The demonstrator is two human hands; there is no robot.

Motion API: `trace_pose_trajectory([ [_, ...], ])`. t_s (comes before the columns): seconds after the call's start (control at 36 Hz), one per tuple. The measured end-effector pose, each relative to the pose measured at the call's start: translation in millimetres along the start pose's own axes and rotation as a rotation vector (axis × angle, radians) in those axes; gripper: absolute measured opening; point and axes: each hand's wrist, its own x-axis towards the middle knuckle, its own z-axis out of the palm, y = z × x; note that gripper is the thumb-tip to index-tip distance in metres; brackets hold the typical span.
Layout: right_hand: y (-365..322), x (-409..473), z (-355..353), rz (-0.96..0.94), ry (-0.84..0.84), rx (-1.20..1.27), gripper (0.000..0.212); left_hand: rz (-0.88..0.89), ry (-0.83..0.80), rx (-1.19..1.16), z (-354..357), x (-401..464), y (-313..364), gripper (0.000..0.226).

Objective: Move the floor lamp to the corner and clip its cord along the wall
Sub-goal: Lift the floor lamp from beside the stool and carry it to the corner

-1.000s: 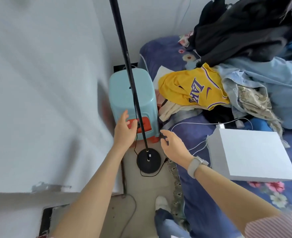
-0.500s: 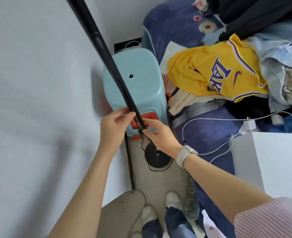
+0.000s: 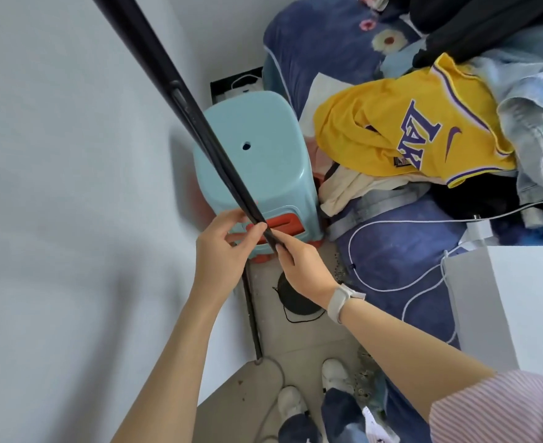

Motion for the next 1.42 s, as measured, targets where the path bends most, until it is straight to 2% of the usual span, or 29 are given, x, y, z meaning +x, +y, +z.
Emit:
trace_pose_trajectory([
  [0.14, 8.1, 12.0, -13.2, 0.006, -0.125, 0.046, 0.035, 0.018, -0.091, -0.051, 4.6, 1.7, -1.1, 0.029],
  [0.25, 14.5, 23.7, -15.4, 0.016, -0.191, 0.024, 0.029, 0.026, -0.115, -0.084, 7.5, 3.3, -9.0, 0.02],
  [0.39, 31.1, 34.2, -11.7, -0.025, -0.256, 0.007, 0.028, 0.066, -0.124, -0.035, 16.7, 3.2, -23.2, 0.026],
  [0.5, 52.8, 33.5, -3.6, -0.017, -0.262, 0.081, 0.026, 0.109, -0.103, 0.002, 26.0, 1.1, -37.0, 0.024],
  [0.67, 70.4, 30.8, 5.4, 0.094, -0.273, 0.232, 0.032, 0.129, -0.103, 0.061, 35.2, -4.1, -53.4, 0.024],
  [0.86, 72.5, 26.0, 13.3, -0.015, -0.145, 0.082, 0.019, 0.123, -0.079, 0.077, 34.1, -1.2, -58.1, 0.024],
  [1.0, 69.8, 17.1, 20.5, -0.021, -0.047, 0.081, 0.019, 0.095, -0.044, 0.065, 37.3, -3.1, -54.7, 0.011],
  [1.14, 64.2, 6.0, 22.1, 0.005, -0.043, 0.092, 0.017, 0.149, -0.073, 0.131, 31.4, -10.4, -50.7, 0.012],
  [1.31, 40.0, -5.0, 10.4, -0.005, 0.003, 0.096, 0.013, 0.209, -0.057, 0.077, 19.9, -15.5, -23.1, 0.019],
  [1.42, 11.4, -20.1, -2.3, -0.03, 0.038, 0.089, 0.013, 0.256, -0.061, 0.017, 6.4, -22.2, 5.4, 0.016],
])
